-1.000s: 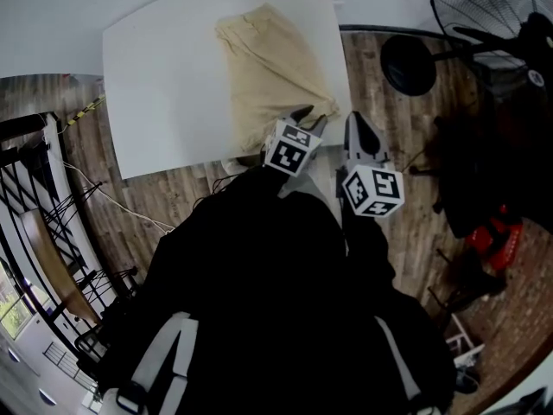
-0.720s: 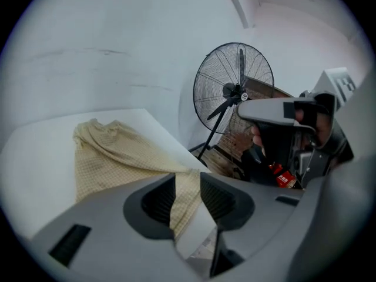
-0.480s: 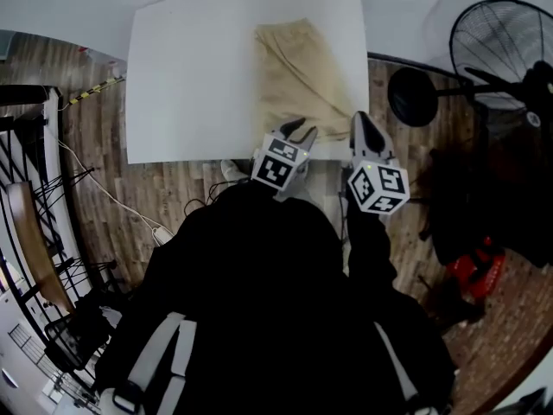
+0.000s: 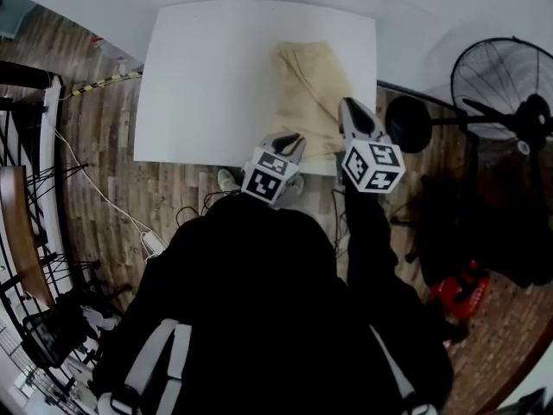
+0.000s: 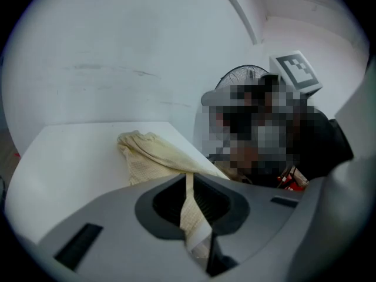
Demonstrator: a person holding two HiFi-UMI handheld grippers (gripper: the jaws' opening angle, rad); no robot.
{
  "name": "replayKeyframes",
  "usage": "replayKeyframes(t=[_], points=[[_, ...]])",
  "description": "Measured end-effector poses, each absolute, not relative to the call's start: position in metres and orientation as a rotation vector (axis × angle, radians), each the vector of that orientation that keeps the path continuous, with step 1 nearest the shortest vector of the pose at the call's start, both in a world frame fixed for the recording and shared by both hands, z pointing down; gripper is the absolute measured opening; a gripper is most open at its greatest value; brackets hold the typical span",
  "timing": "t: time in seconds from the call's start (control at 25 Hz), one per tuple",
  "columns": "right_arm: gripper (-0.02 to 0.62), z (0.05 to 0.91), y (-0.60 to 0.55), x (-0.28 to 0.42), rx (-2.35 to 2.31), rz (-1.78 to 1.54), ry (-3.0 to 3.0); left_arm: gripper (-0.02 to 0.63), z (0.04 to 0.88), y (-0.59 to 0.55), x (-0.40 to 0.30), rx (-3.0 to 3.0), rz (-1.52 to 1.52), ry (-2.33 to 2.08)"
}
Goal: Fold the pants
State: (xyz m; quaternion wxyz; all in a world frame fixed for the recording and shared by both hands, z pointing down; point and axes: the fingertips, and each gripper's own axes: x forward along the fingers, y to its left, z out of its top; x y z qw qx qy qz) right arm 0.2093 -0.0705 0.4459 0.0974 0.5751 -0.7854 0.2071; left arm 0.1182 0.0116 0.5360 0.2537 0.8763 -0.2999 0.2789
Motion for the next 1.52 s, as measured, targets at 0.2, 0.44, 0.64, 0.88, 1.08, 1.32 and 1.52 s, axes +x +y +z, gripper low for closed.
replayKeyframes(t=[0.2, 0.44, 0.64, 0.88, 1.08, 1.32, 1.52], points=[[0.006, 0.439, -0.096, 0.186, 1.650, 0.567, -2.340, 0.006, 0.522, 0.001, 0.099, 2.400, 0.711, -0.880], [0.006, 0.448, -0.122, 0.168, 1.591, 0.559, -2.336, 0.002, 0.505, -0.011, 0.080, 2.391, 0.634, -0.951], [0.006, 0.465, -0.146, 0.155, 1.524, 0.570, -2.316, 0.002, 0.491, -0.017, 0.066, 2.391, 0.585, -1.002], [0.011, 0.493, -0.176, 0.152, 1.469, 0.628, -2.273, 0.002, 0.485, -0.024, 0.059, 2.389, 0.569, -1.028], [0.052, 0.516, -0.200, 0.160, 1.434, 0.659, -2.222, 0.002, 0.485, -0.030, 0.059, 2.379, 0.560, -1.037], [0.083, 0.544, -0.218, 0.157, 1.365, 0.674, -2.192, 0.002, 0.486, -0.037, 0.056, 2.365, 0.544, -1.064], [0.087, 0.565, -0.239, 0.160, 1.328, 0.662, -2.162, 0.002, 0.486, -0.044, 0.055, 2.353, 0.523, -1.107]])
